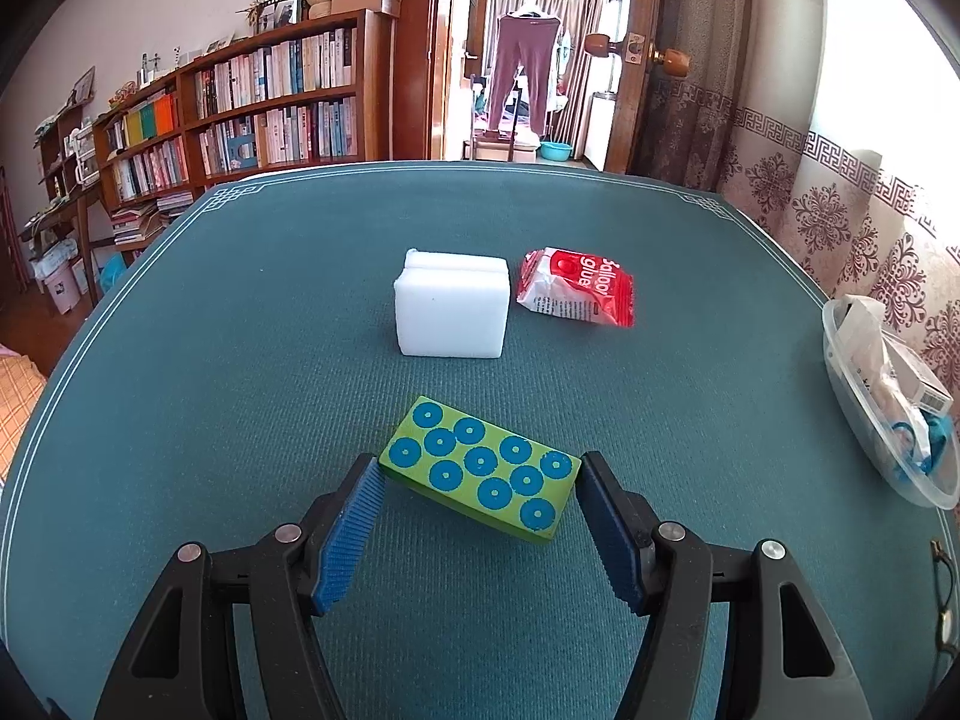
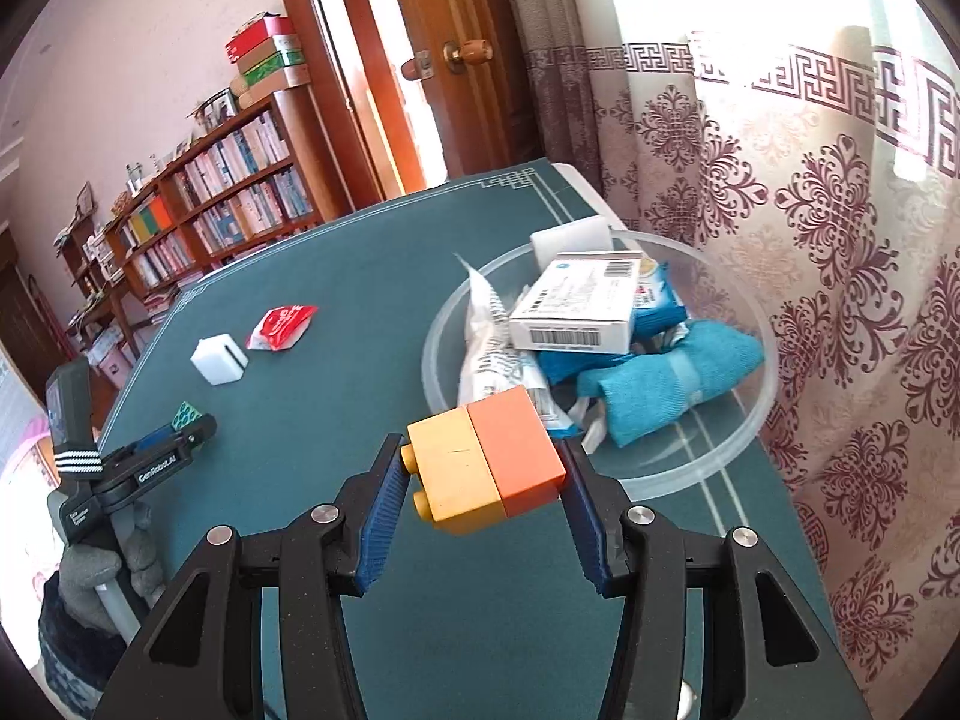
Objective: Organize objects
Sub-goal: 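Carry the orange-yellow Lego brick into the clear bowl with the right gripper, then carry the green Lego brick into the bowl with the left gripper and release it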
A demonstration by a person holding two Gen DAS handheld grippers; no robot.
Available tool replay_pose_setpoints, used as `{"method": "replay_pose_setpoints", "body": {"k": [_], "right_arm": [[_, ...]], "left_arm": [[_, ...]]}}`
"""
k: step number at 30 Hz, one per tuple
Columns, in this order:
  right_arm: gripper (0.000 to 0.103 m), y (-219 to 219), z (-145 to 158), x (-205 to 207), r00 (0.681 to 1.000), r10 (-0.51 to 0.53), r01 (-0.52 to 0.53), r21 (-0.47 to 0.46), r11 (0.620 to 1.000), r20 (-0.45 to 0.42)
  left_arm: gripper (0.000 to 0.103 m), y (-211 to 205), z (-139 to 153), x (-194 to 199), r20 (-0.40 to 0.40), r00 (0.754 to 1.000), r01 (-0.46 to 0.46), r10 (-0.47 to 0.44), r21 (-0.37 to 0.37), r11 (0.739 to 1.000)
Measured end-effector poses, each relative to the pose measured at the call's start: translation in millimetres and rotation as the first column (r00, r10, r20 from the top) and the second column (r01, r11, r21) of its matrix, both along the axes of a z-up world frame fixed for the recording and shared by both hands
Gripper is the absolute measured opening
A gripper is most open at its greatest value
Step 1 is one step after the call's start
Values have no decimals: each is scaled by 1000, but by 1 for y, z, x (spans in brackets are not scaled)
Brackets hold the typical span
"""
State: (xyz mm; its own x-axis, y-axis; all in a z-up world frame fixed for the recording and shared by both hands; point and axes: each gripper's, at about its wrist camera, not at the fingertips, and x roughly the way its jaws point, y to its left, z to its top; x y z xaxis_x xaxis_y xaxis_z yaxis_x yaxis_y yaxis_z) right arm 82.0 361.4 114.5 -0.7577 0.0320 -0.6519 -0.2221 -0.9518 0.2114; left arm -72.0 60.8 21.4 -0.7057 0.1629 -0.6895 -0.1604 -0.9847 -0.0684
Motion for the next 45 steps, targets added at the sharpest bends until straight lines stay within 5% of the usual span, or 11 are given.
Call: {"method": "replay_pose_setpoints", "body": {"k": [11,30,45], "right_arm": [[51,57,-7,-6,996,-88,87,29,996,6],[52,78,-33,-31,999,-41,38,88,995,33],[53,85,-15,4,996,-43,44,16,999,-82]], "left_arm": [[69,0,0,0,59,998,27,-29,35,999],[69,42,21,23,43,992,121,-121,16,993],[69,141,43,61,8,917,399,-399,-5,917]]}}
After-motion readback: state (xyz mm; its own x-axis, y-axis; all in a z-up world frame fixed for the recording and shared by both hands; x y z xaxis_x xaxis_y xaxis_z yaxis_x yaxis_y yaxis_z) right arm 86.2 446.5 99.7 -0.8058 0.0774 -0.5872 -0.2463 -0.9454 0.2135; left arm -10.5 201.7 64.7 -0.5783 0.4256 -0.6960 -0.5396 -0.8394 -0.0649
